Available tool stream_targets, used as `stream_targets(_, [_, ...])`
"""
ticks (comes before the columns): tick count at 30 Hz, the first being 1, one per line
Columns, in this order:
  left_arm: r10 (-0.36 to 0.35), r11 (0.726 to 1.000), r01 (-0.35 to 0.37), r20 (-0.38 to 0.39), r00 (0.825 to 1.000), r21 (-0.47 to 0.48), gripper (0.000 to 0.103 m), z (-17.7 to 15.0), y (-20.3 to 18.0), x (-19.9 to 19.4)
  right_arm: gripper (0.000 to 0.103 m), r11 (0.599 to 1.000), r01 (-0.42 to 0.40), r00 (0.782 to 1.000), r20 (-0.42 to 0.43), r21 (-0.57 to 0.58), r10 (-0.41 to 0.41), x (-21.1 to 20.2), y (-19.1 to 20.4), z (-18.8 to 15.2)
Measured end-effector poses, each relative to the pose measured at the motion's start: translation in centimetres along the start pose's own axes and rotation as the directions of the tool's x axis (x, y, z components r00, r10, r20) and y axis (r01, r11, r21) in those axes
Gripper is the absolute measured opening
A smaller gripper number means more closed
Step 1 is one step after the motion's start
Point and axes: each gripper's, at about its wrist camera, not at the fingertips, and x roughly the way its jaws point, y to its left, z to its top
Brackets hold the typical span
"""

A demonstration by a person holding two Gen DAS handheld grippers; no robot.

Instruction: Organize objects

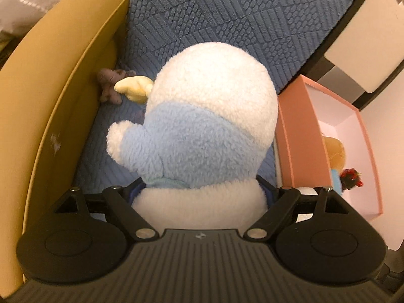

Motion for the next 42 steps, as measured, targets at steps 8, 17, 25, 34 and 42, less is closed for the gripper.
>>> stream_targets(8, [-0.027, 0.999, 0.028, 0.022, 0.999, -0.042, 0.087, -2.9, -2.1, -4.4, 0.052, 1.000, -0.015, 0.999, 0.036, -0.015, 0.016, -5.0, 0.7, -0.3])
stream_targets(17, [-0.122, 0.992, 0.124, 0.062, 0.991, -0.028, 0.087, -3.1, -7.9, -7.9, 0.052, 0.999, -0.048, 0.993, 0.109, -0.011, 0.048, -11.0, -0.9, 1.6])
stream_targets(25, [-0.168, 0.986, 0.166, 0.099, 0.981, 0.036, 0.087, -2.3, -14.6, -9.9, 0.052, 0.998, -0.053, 0.983, 0.175, 0.016, 0.049, -15.6, -4.4, 3.5])
stream_targets(34, [-0.208, 0.976, 0.202, 0.089, 0.974, 0.078, 0.083, -1.2, -21.8, -8.2, 0.052, 0.997, -0.017, 0.974, 0.226, 0.074, 0.000, -18.0, -9.7, 5.3])
stream_targets(42, [-0.230, 0.970, 0.226, 0.039, 0.972, 0.093, 0.082, 1.1, -27.2, -3.1, 0.052, 0.984, 0.050, 0.973, 0.216, 0.174, -0.087, -16.7, -17.0, 6.8])
